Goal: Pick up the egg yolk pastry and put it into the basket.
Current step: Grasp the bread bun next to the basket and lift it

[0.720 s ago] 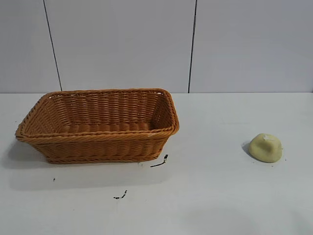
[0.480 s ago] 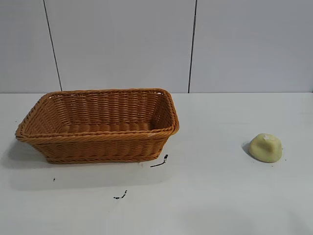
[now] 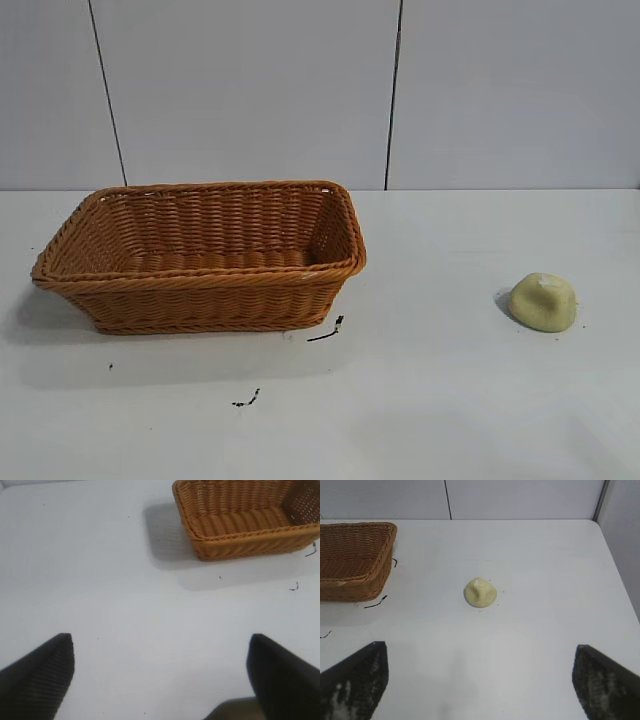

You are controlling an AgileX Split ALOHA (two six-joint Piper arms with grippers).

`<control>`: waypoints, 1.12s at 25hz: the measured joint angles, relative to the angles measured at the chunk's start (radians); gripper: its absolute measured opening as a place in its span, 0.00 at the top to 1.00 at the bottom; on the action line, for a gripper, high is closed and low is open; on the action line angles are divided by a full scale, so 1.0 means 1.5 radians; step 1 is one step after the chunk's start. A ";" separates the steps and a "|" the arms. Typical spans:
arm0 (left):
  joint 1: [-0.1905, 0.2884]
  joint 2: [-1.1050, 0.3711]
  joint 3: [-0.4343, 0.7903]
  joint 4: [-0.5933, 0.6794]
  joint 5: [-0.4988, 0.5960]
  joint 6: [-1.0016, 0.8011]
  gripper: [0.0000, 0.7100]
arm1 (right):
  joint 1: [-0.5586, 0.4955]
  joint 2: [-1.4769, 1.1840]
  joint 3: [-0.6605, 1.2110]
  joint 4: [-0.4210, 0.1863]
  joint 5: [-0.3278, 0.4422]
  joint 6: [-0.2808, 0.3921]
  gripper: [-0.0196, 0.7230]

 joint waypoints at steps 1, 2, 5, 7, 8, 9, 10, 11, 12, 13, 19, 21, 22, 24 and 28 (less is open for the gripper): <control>0.000 0.000 0.000 0.000 0.000 0.000 0.02 | 0.000 0.051 -0.019 0.000 -0.002 0.002 0.04; 0.000 0.000 0.000 0.000 0.000 0.000 0.02 | 0.000 0.103 -0.038 0.001 -0.003 0.003 0.04; 0.000 0.000 0.000 0.000 0.000 0.000 0.02 | 0.000 0.247 -0.095 0.001 -0.007 0.004 0.04; 0.000 0.000 0.000 0.000 0.000 0.000 0.02 | 0.000 0.340 -0.134 0.002 -0.010 0.004 0.04; 0.000 0.000 0.000 0.000 0.000 0.000 0.02 | 0.000 0.389 -0.155 0.002 -0.010 0.004 0.04; 0.000 0.000 0.000 0.000 0.000 0.000 0.02 | 0.000 0.436 -0.177 0.002 -0.010 0.004 0.04; 0.000 0.000 0.000 0.000 0.000 0.000 0.02 | 0.000 0.473 -0.198 0.002 -0.010 0.004 0.04; 0.000 0.000 0.000 0.000 0.000 0.000 0.02 | 0.000 0.516 -0.216 0.002 -0.010 0.004 0.04; 0.000 0.000 0.000 0.000 0.000 0.000 0.02 | 0.000 0.557 -0.237 0.002 -0.011 0.004 0.04; 0.000 0.000 0.000 0.000 0.000 0.000 0.02 | 0.000 0.591 -0.259 0.002 -0.010 0.002 0.04; 0.000 0.000 0.000 0.000 0.000 0.000 0.02 | 0.034 0.785 -0.362 0.001 -0.025 -0.038 0.04; 0.000 0.000 0.000 0.000 0.000 0.000 0.02 | 0.038 0.830 -0.386 0.002 -0.044 -0.038 0.04; 0.000 0.000 0.000 0.000 0.000 0.000 0.02 | 0.038 0.851 -0.394 0.002 -0.054 -0.036 0.04; 0.000 0.000 0.000 0.000 0.000 0.000 0.02 | 0.038 0.887 -0.409 0.000 -0.072 -0.033 0.04; 0.000 0.000 0.000 0.000 0.000 0.000 0.02 | 0.038 0.951 -0.419 0.000 -0.115 -0.031 0.04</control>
